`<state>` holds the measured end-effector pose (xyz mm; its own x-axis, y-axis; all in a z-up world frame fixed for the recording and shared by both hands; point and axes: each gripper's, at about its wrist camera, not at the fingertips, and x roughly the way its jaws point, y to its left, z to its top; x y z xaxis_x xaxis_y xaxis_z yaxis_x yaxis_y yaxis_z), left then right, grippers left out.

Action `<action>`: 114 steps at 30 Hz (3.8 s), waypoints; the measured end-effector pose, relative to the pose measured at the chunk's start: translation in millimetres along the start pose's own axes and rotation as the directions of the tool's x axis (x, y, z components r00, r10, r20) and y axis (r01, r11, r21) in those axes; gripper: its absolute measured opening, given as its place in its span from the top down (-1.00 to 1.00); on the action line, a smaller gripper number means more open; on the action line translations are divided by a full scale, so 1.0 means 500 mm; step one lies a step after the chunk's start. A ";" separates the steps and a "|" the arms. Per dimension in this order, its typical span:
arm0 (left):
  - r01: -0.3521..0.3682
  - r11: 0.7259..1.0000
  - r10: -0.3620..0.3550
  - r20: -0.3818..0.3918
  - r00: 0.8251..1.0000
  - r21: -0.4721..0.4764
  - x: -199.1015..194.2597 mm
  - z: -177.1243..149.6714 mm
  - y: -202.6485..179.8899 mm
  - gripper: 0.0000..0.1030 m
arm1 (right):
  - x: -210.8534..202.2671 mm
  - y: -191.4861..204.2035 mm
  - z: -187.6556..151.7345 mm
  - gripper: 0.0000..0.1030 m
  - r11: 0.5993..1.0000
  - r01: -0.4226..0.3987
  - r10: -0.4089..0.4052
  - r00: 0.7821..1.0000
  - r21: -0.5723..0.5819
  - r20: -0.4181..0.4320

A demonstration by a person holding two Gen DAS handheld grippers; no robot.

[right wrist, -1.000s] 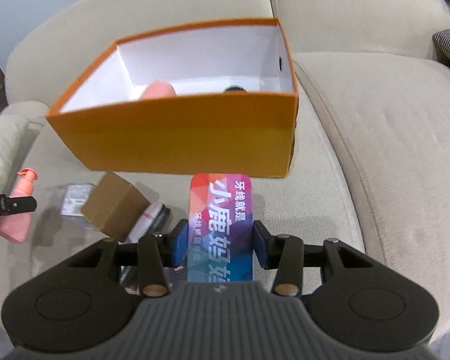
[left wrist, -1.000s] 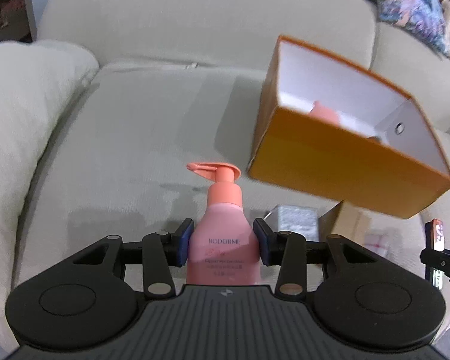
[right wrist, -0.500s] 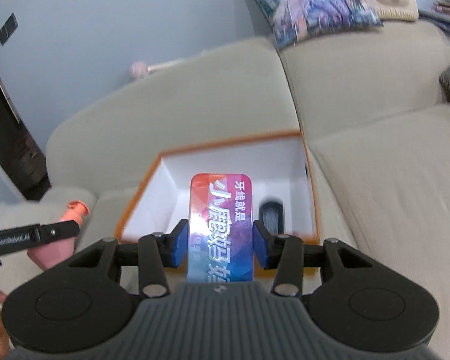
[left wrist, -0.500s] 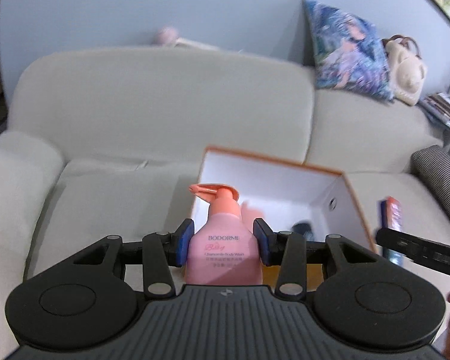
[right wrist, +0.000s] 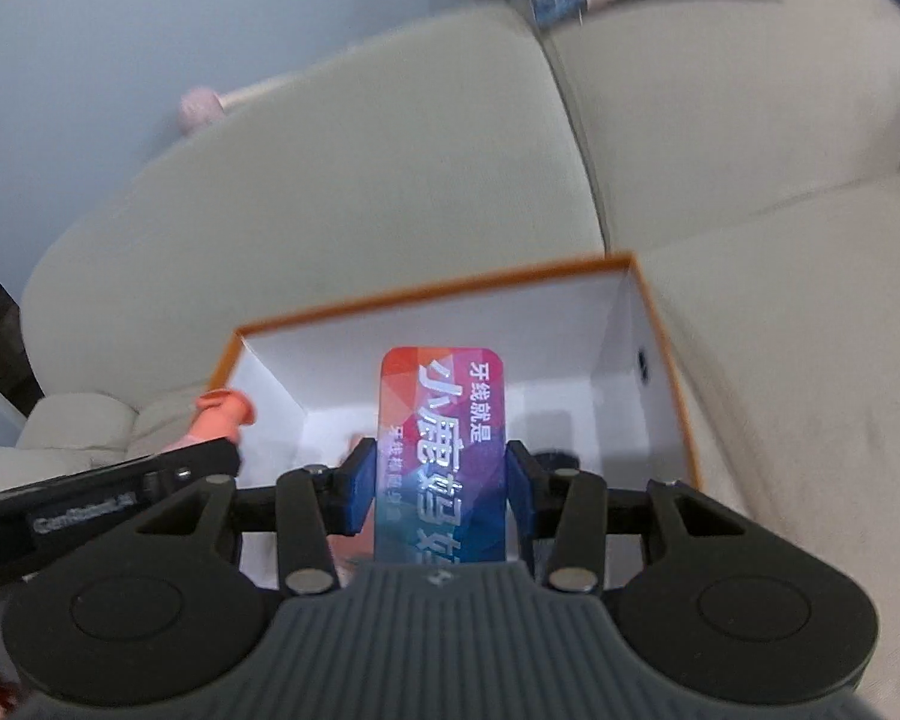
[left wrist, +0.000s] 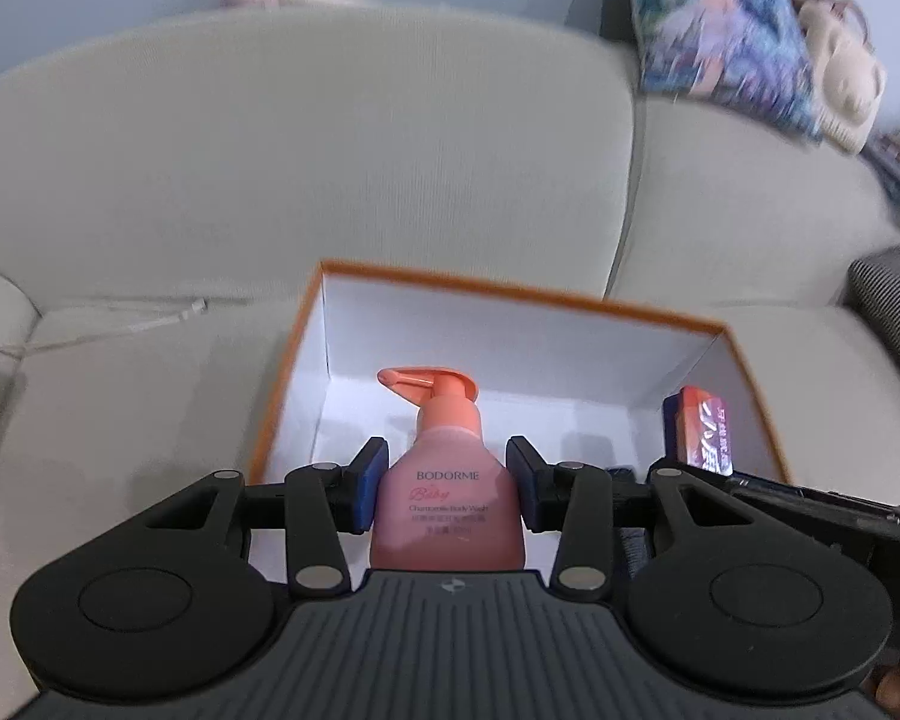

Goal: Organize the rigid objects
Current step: 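Carry the pump bottle and toothpaste tin into the orange box with both tools, then lower the pump bottle and tin into the box and open both tools, then grasp the clear cube box with the left tool while the right tool grasps the white printed canister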

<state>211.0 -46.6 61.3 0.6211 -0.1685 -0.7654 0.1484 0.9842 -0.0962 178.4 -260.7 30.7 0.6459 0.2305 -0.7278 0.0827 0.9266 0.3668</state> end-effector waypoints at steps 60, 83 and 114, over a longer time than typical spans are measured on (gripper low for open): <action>-0.097 0.993 0.104 -0.126 0.986 0.061 0.071 -0.017 0.001 -0.33 | 0.182 0.020 -0.038 -0.09 0.984 0.104 -0.140 0.955 -0.146 -0.260; -0.110 0.993 0.115 -0.152 0.982 0.043 -0.090 -0.165 0.073 -0.53 | -0.099 0.068 -0.108 -0.24 0.966 0.049 -0.056 0.998 -0.253 -0.020; -0.127 0.991 0.106 -0.312 0.944 -0.048 0.015 -0.252 0.123 -0.60 | -0.101 -0.039 -0.419 -0.34 0.970 0.050 -0.134 0.927 -0.236 -0.351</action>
<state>127.8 19.7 -30.5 0.3626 -0.0377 -0.9312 0.0307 0.9991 -0.0285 -15.1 -228.1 -61.1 0.3210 0.1942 -0.9270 -0.0665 0.9810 0.1825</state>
